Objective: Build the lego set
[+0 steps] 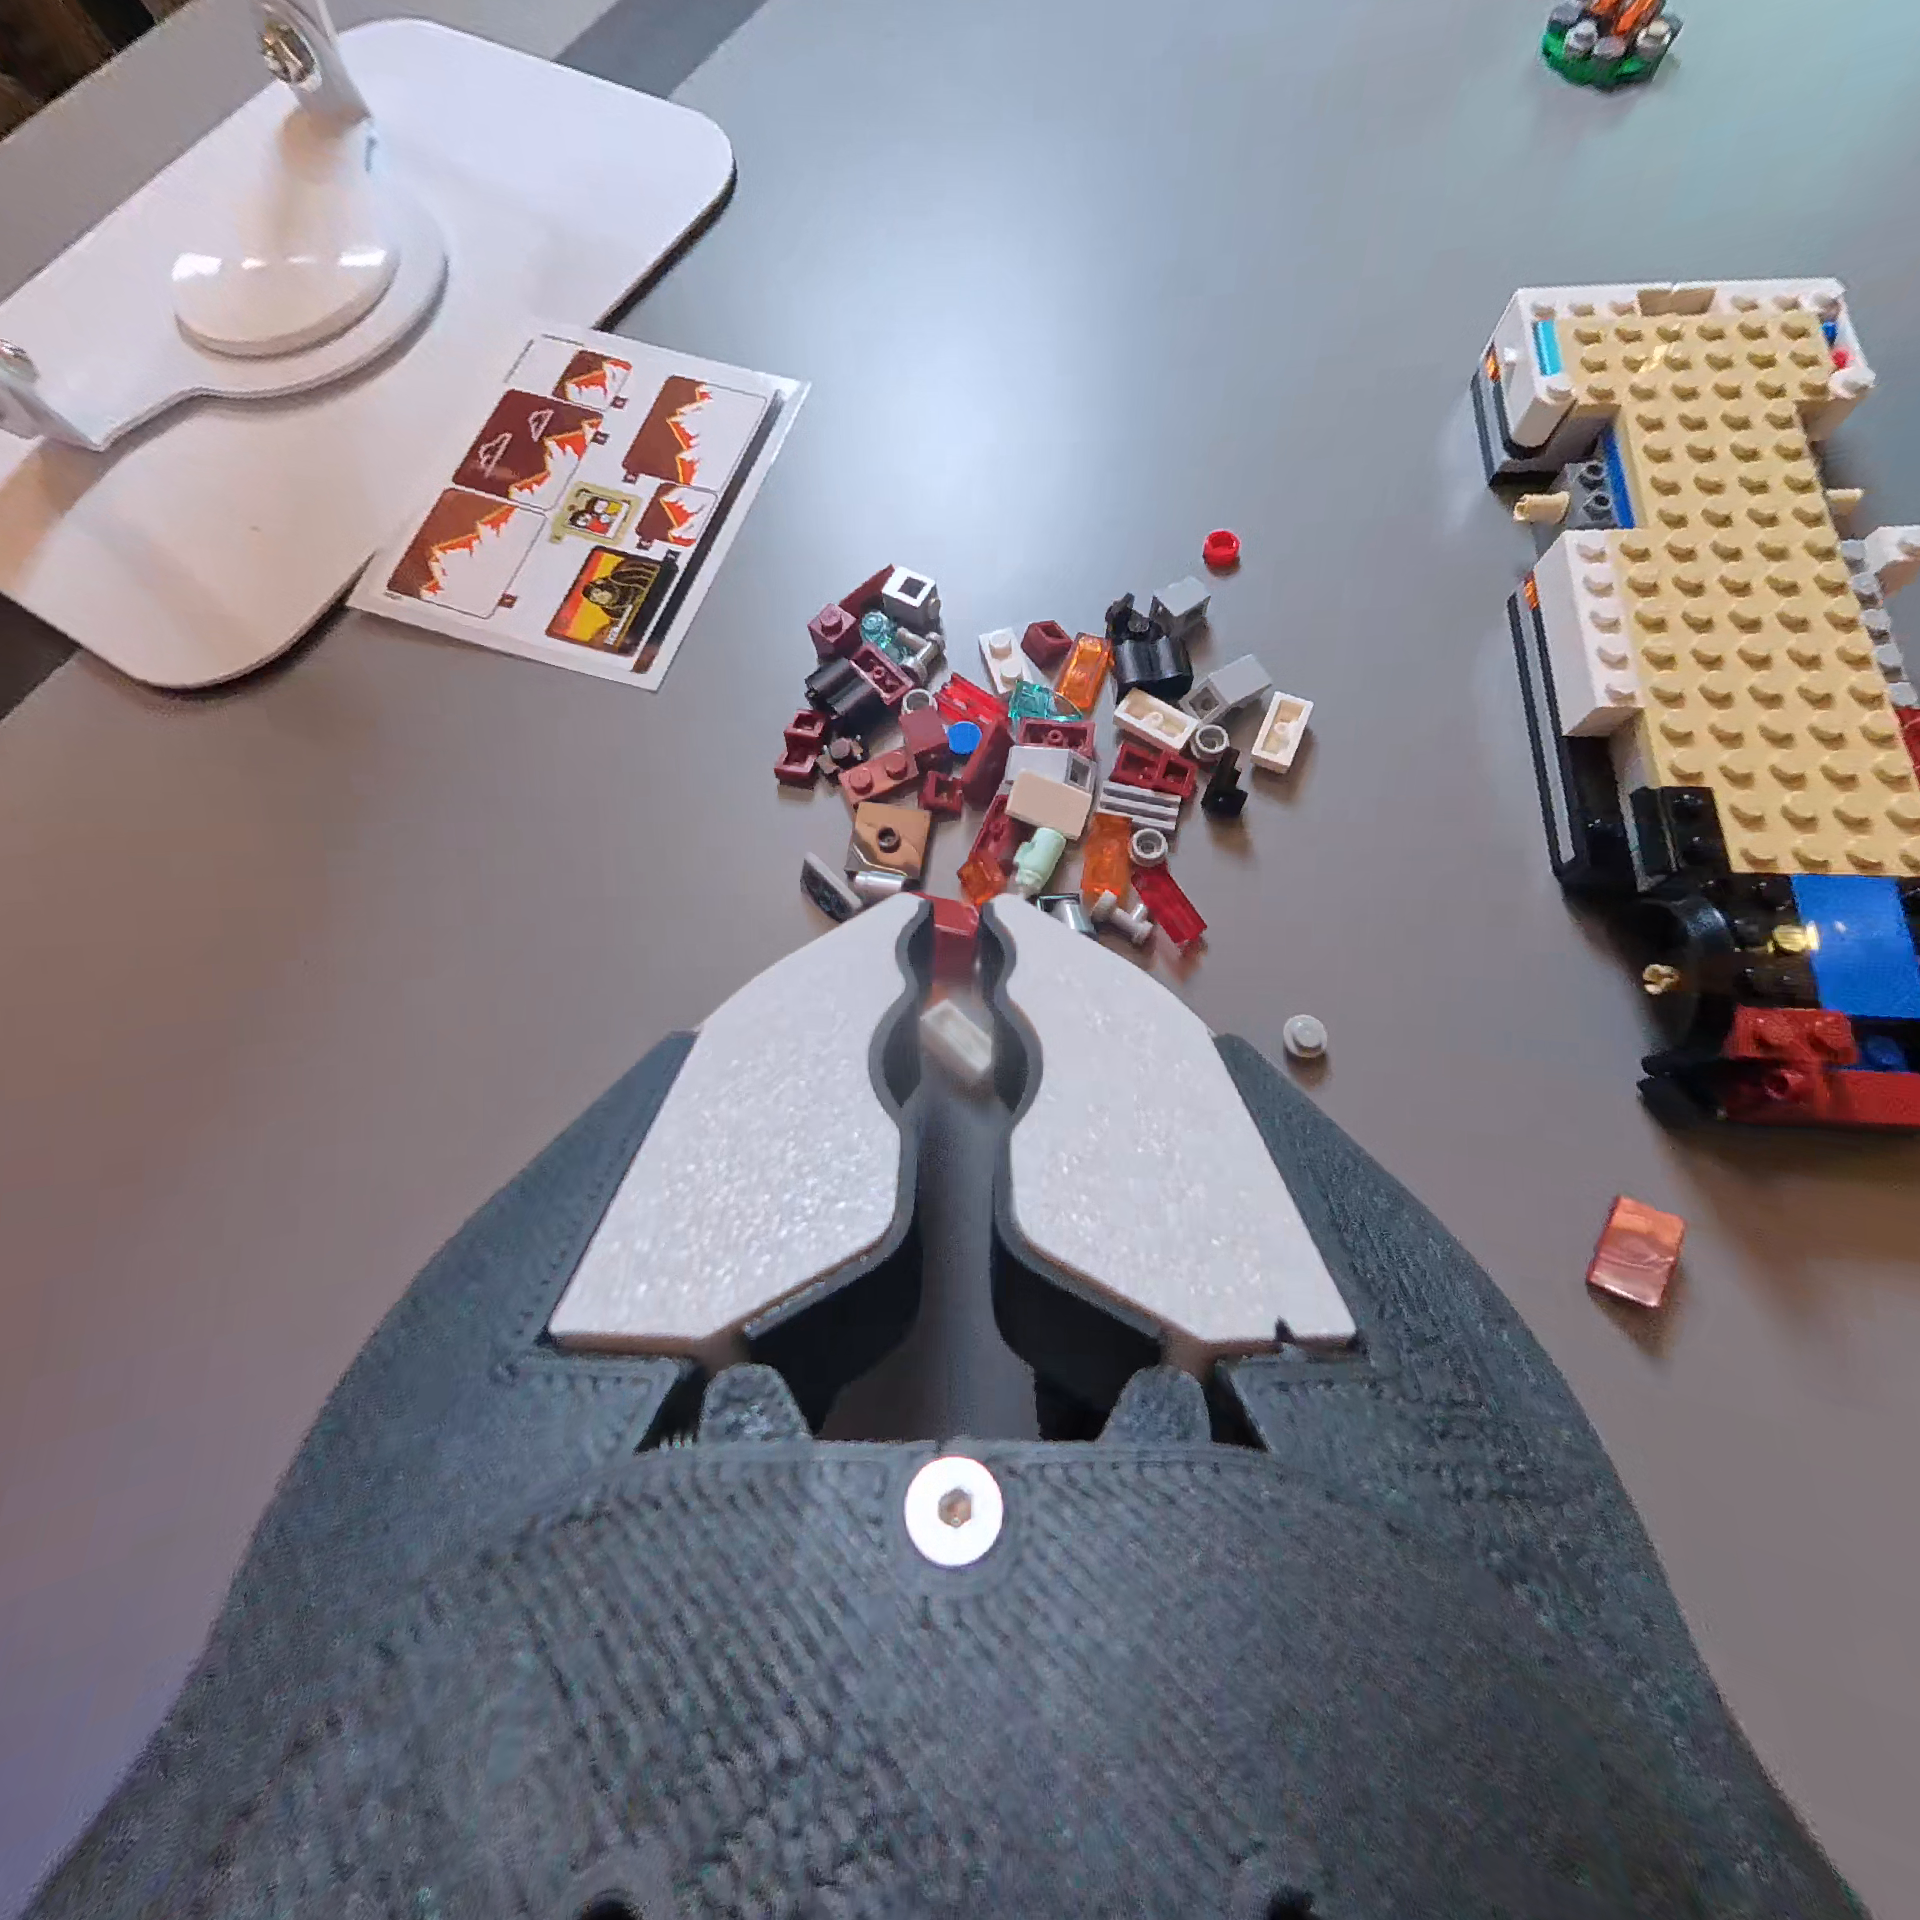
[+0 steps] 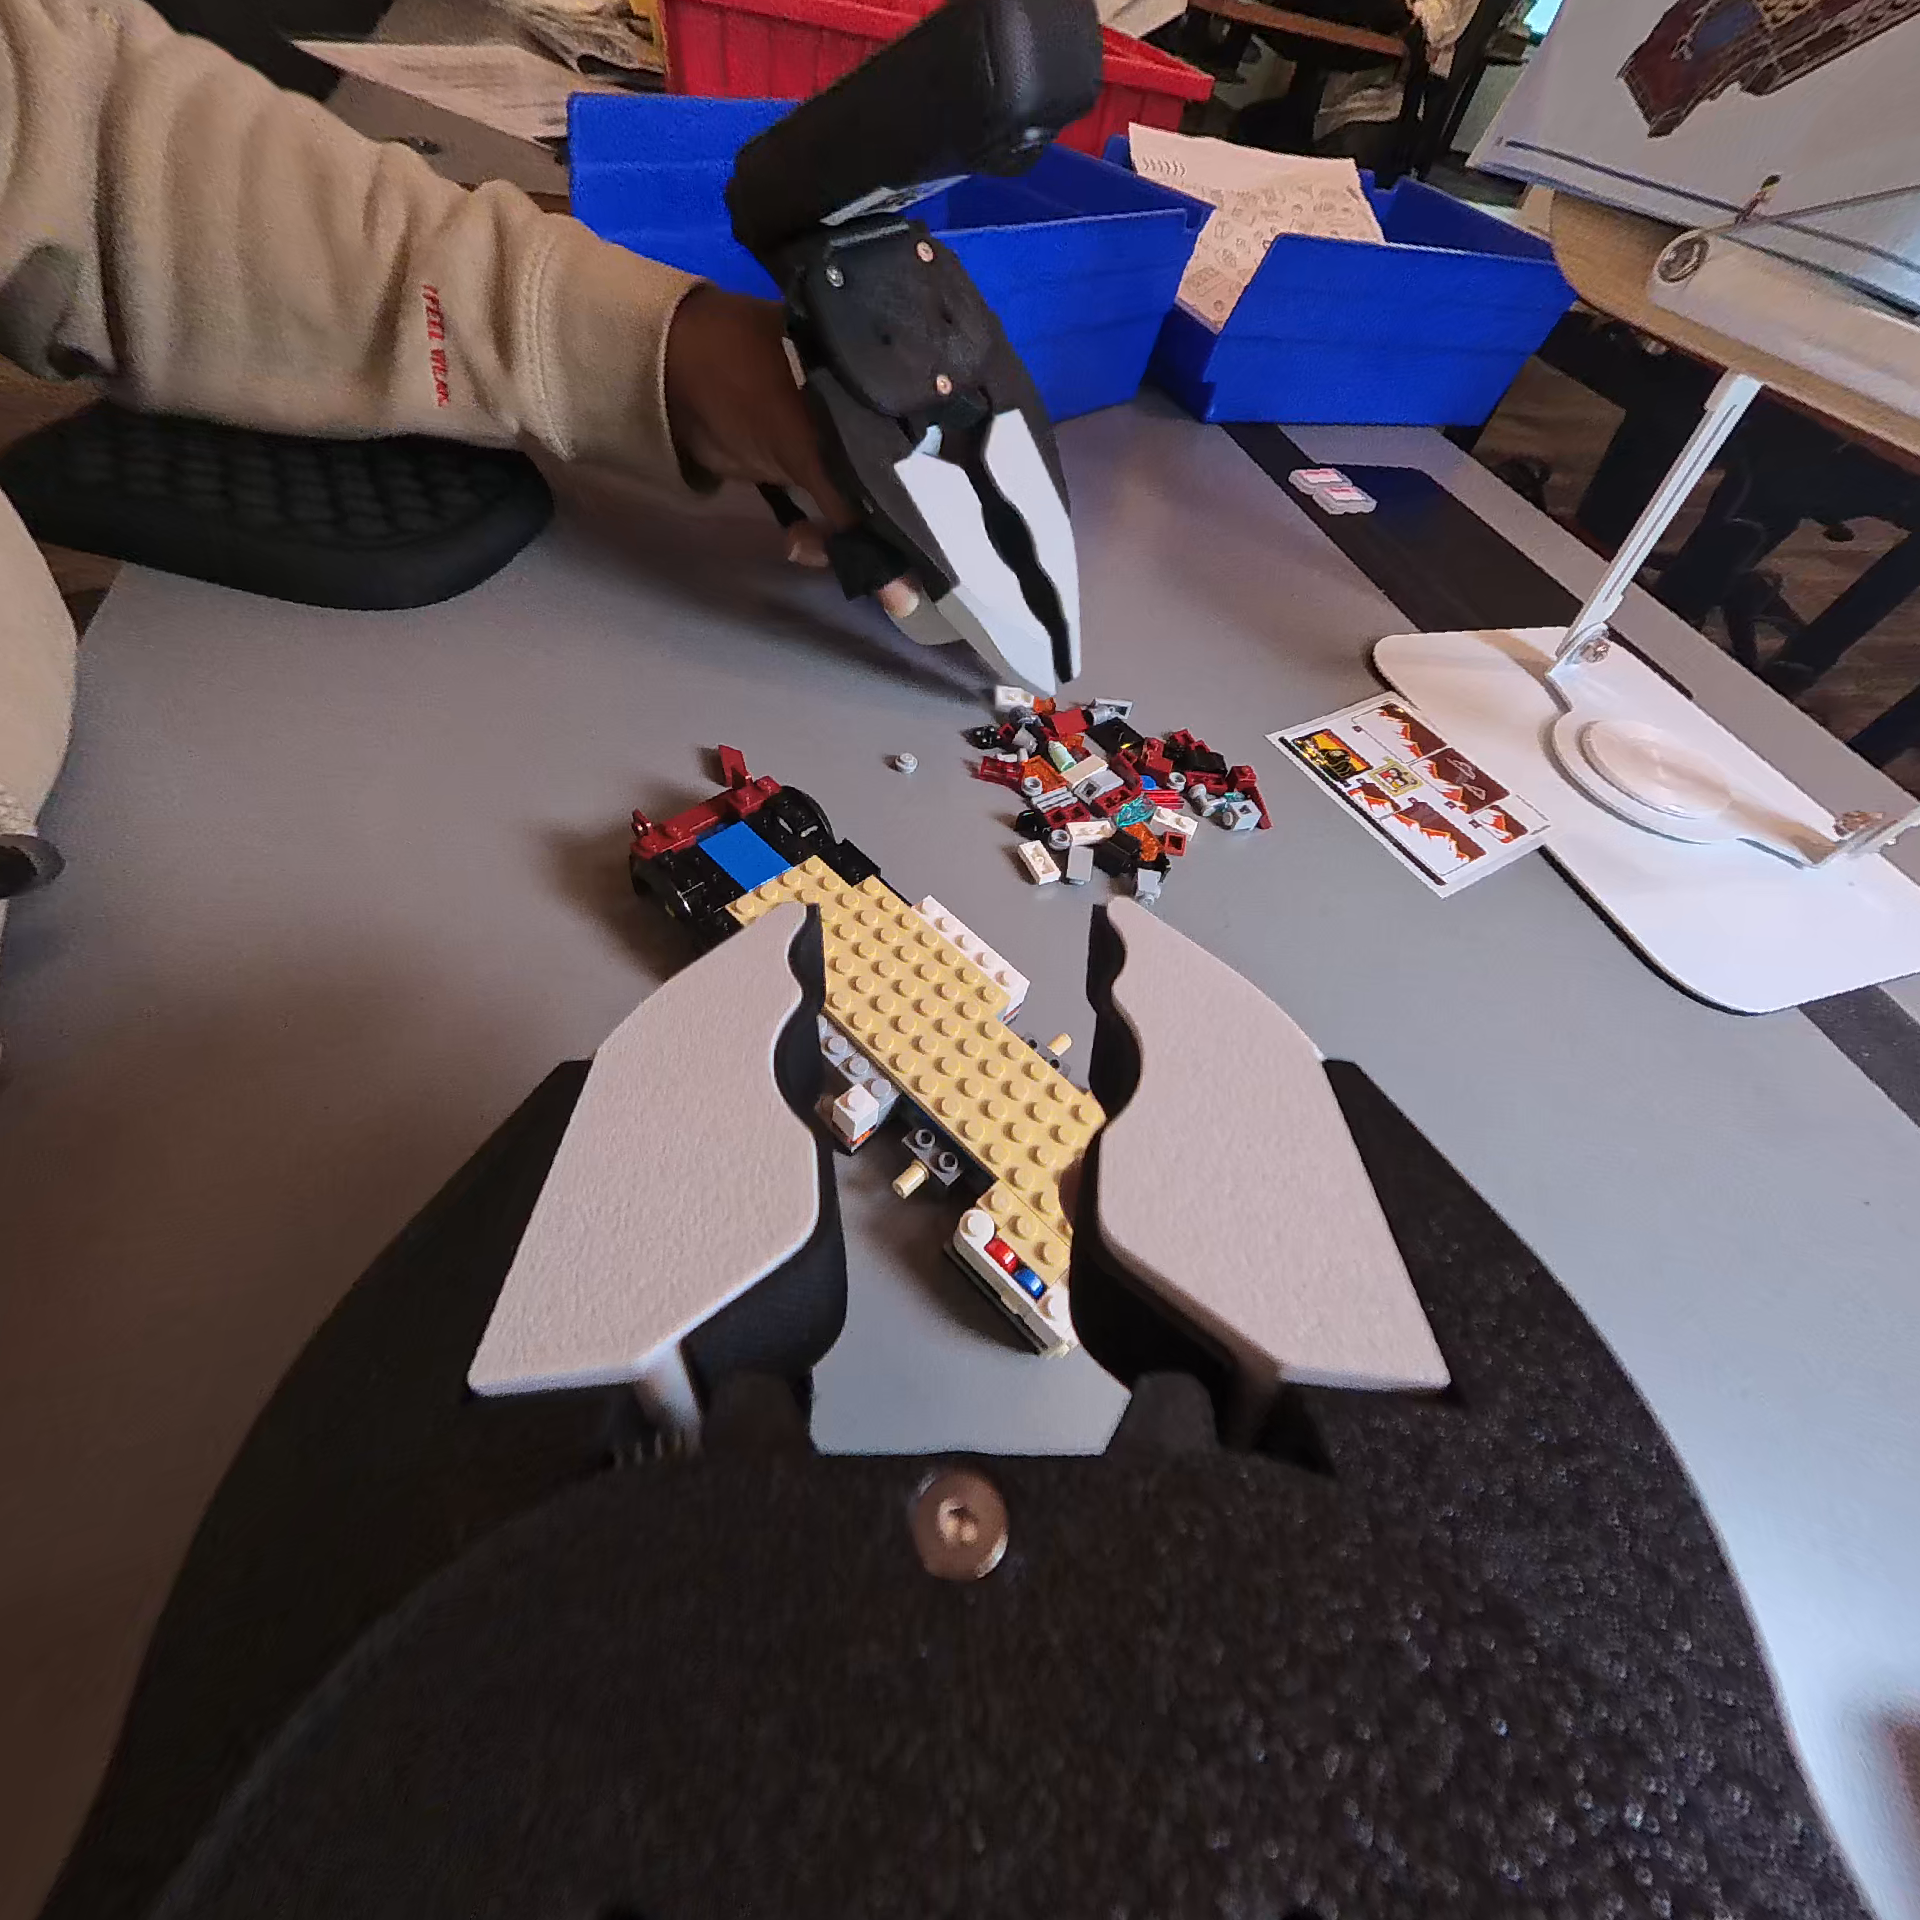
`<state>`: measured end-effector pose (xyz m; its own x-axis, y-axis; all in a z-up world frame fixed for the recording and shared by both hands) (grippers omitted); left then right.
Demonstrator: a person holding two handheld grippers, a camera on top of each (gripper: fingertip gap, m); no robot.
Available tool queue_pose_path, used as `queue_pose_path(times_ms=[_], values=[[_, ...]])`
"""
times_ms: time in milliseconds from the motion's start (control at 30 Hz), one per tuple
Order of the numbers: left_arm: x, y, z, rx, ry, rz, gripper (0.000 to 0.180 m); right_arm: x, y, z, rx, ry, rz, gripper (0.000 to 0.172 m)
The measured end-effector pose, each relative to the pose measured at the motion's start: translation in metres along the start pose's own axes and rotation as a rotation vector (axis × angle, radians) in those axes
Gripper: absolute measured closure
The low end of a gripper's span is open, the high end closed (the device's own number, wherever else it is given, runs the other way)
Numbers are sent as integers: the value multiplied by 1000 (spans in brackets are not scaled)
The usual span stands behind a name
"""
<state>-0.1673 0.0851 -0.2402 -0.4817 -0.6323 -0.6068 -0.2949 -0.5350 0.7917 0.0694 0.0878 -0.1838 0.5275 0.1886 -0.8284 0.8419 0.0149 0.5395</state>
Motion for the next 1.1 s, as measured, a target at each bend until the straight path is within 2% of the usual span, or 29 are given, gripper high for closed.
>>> queue_pose_path(times_ms=[267, 400, 967, 1100], values=[[1, -8, 5, 45, -78, 137, 170, 4, 1, -1, -7, -6, 11, 124], [7, -6, 14, 7, -109, 201, 168, 7, 1, -3, -6, -12, 16, 124], [-5, -14, 7, 91, -128, 219, 169, 13, -1, -5, -11, -25, 38, 125], [-5, -14, 7, 108, -135, 225, 164, 14, -2, -3, -16, -24, 44, 125]])
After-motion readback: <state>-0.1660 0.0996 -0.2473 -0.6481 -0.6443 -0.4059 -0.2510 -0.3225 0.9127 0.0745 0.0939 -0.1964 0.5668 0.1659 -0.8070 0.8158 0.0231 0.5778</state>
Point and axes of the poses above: each gripper's, where its closed fingertips meet, y back along the fingers, x out of its underside, z = x × y across the jaws, the point moved 5 cm from there along y, back along the fingers, and after that the axes turned 13 degrees about z, right-handed, at the moved point
